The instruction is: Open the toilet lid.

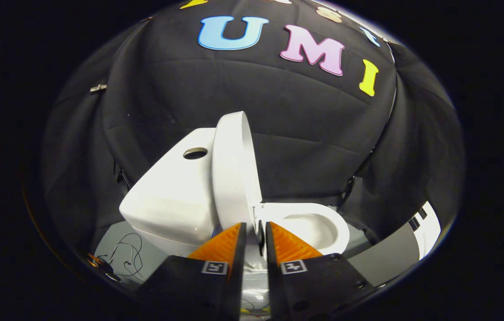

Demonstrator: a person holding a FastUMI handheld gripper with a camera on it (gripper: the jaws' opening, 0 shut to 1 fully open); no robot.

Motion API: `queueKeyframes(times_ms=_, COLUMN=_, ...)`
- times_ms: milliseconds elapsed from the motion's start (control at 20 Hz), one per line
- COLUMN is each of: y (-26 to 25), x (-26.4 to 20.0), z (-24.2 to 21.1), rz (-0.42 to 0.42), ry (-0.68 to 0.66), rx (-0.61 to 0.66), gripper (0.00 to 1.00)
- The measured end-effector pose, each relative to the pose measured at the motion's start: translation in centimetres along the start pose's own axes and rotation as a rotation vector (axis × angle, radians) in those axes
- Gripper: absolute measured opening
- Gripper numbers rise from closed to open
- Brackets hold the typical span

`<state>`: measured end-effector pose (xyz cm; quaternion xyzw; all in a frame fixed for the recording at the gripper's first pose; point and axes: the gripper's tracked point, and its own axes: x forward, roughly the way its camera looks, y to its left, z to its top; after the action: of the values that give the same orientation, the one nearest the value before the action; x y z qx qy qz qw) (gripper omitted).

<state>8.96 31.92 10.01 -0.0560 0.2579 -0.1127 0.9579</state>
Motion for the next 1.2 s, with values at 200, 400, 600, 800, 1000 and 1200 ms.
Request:
queueKeyframes(times_ms=200, y=-0.5, x=-0.2, z=0.6, rz=0.029, ry=0.000, rx=-0.005, gripper=1.00)
queueKeyframes(times_ms=400, y=-0.9, x=-1.0, z=1.5, rz=0.068, ry=-0.008, rx=0.021, gripper=1.00)
queueKeyframes(times_ms=600, y=-0.9, x=-2.8, z=3.3, rz=0.112, ry=-0.032, rx=0.044, gripper=1.00)
queueKeyframes(times_ms=800, y=-1.1, x=-5.4, z=6.0, rz=0.167, ry=-0.086, rx=0.046, gripper=0.99)
queueKeyframes(times_ms=1000, y=-2.6, x=-7.9, z=8.3, rz=0.211, ry=-0.148, rx=0.095, gripper=1.00)
queueKeyframes(times_ms=1200, y=-3.9, x=-9.6, z=9.7, rz=0.263, ry=-0.190, rx=0.112, gripper=1.00)
